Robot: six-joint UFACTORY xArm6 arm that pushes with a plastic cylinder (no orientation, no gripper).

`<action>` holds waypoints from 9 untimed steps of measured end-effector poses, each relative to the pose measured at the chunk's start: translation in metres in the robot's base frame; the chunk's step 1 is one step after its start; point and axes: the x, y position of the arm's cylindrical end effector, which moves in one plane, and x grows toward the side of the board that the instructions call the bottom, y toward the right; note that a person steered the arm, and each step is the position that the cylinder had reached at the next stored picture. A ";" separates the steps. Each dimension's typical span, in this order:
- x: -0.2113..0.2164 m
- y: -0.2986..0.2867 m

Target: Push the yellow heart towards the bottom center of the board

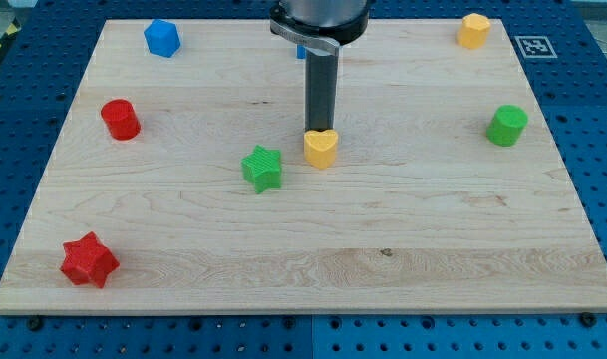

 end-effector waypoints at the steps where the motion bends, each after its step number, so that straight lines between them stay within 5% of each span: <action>1: 0.000 0.000; 3: -0.006 -0.031; 9: 0.049 0.044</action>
